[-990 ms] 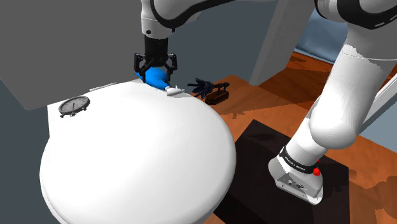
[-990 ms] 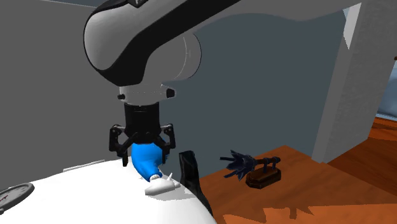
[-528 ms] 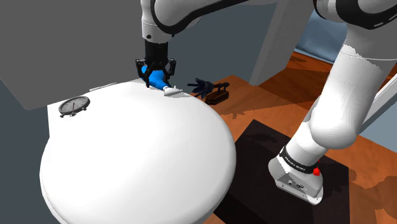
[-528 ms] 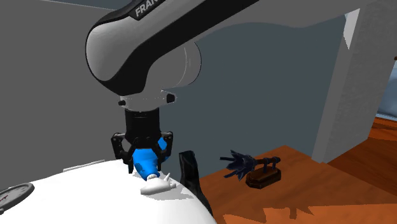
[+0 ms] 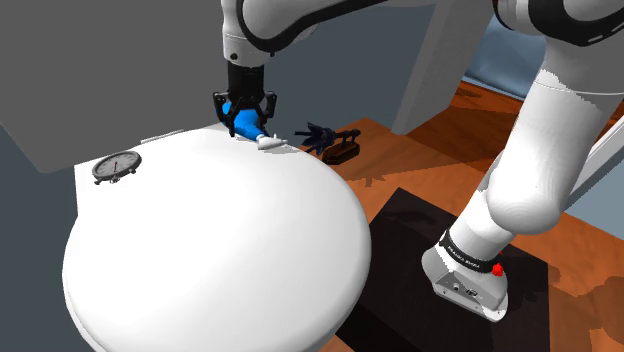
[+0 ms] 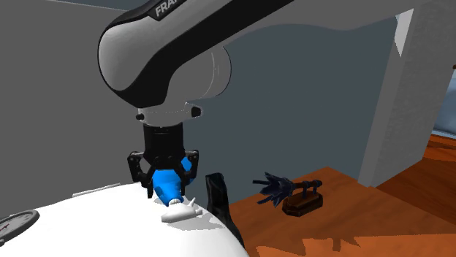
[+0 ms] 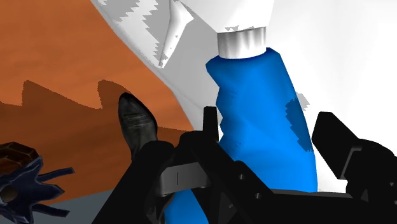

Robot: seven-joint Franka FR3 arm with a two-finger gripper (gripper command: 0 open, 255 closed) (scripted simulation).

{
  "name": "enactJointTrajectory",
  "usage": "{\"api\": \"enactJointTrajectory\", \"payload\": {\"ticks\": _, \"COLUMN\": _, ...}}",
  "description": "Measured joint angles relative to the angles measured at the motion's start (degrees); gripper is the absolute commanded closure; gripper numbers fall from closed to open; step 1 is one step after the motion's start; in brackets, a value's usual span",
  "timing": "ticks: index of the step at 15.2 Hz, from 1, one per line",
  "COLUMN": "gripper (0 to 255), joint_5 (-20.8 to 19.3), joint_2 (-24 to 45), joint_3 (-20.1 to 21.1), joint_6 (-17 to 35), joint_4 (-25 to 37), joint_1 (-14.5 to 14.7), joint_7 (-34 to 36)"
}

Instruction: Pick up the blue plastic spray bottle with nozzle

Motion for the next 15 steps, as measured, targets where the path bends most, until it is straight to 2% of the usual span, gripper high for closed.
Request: {"api": "enactJointTrajectory", "payload": {"ticks": 15, "gripper": 255, "joint_5": 0.6, "joint_2": -1.6, "joint_3": 0.1, "joint_6": -10.3, "joint_4": 8.8, "joint_1": -0.1, "joint_7": -0.1}}
